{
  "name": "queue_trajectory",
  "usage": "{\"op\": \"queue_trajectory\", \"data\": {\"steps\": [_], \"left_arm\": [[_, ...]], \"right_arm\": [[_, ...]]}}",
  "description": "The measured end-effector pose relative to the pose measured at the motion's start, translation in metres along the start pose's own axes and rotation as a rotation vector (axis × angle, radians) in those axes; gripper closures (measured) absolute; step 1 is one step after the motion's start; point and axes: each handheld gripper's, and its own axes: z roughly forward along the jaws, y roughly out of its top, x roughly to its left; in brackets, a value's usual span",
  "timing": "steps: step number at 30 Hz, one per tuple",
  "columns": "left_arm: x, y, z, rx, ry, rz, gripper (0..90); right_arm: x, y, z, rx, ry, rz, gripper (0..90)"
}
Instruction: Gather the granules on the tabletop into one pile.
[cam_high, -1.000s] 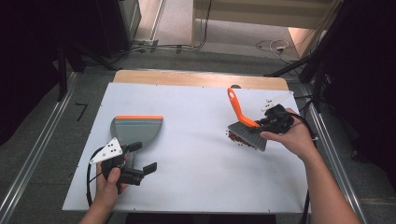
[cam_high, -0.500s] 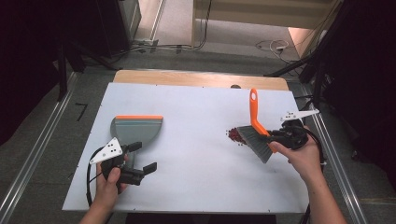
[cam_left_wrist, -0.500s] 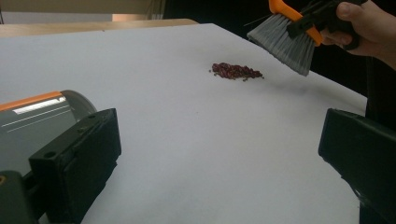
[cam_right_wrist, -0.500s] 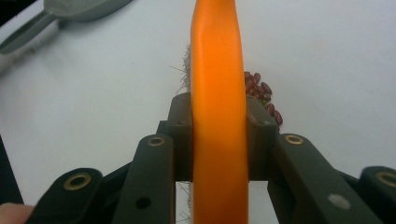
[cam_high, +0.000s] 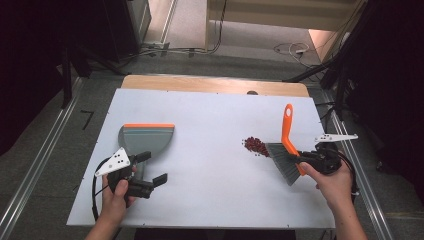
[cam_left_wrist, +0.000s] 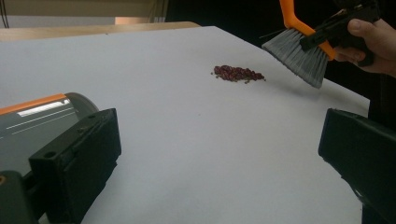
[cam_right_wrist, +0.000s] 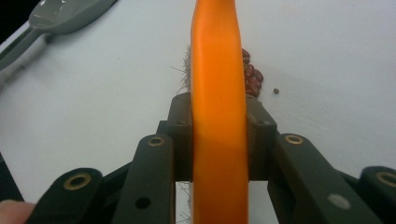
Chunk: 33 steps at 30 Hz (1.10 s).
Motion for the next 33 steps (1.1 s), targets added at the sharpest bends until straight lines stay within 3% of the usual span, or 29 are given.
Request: {"op": "queue_trajectory", "data": {"steps": [14,33], "left_arm": [[0.001,0.001,-0.004,-0.004,0.017,0.013,0.2],[0.004,0.0,-0.008,-0.022,0.028,0.005,0.2]], "right_arm": [[-0.024,-0.029,-0.013,-0.057,-0.01,0.089,68.0],[-0.037,-0.034,-0.014,-0.079,-0.039,0.13,68.0]]}}
